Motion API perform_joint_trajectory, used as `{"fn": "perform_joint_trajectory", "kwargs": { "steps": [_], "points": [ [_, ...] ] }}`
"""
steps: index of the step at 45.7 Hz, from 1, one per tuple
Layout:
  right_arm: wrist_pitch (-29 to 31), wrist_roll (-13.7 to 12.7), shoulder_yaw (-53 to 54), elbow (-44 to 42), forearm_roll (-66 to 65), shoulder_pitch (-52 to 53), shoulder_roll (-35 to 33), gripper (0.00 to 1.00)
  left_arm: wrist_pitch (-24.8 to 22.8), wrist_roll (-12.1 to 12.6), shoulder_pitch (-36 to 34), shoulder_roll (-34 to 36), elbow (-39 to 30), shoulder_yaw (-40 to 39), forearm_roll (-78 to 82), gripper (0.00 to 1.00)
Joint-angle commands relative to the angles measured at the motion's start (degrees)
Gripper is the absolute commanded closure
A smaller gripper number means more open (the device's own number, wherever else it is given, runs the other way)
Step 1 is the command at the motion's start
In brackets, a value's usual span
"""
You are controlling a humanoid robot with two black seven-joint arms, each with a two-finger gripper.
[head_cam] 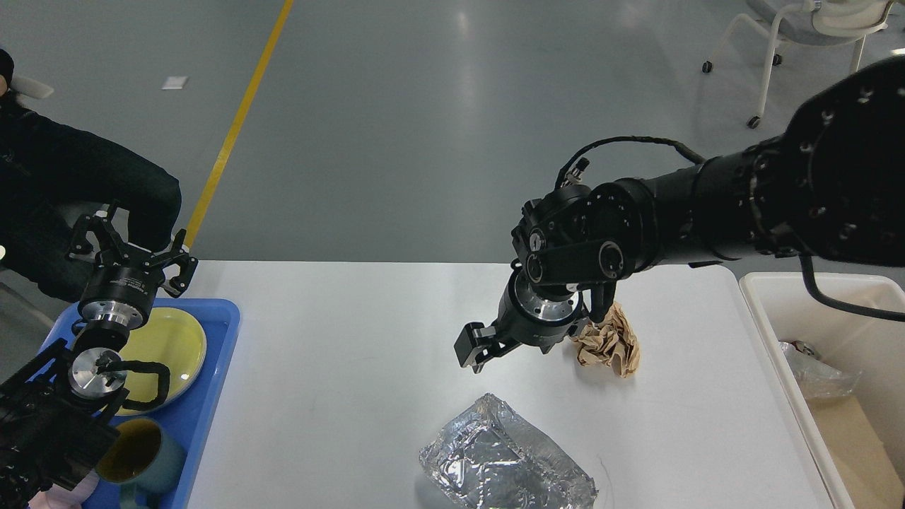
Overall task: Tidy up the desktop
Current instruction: 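Move the right gripper down onto the large crumpled foil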
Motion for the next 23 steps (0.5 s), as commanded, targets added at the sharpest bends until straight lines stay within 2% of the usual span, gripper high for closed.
{"fn": "perform_joint_trajectory", "kwargs": {
  "steps": [1,11,19,23],
  "points": [
    [0.1,0.1,1.2,0.4,-6.4,-1.6,1.6,0.0,0.0,0.0,0.0,0.0,0.0,0.0,0.0,0.03],
    [-0.3,-0.1,1.2,0.7,-13.6,-7.0,3.4,0.0,0.0,0.0,0.0,0.0,0.0,0.0,0.0,0.03],
    [-7.1,-0.1,0.9,0.7,-14.9,-10.0,3.4,0.0,0.0,0.0,0.0,0.0,0.0,-0.1,0.0,0.03],
    [-8.4,-0.1,0.6,0.7,-15.6,-11.0,3.4,0.01,0.0,0.0,0.0,0.0,0.0,-0.1,0.0,0.03]
  ]
}}
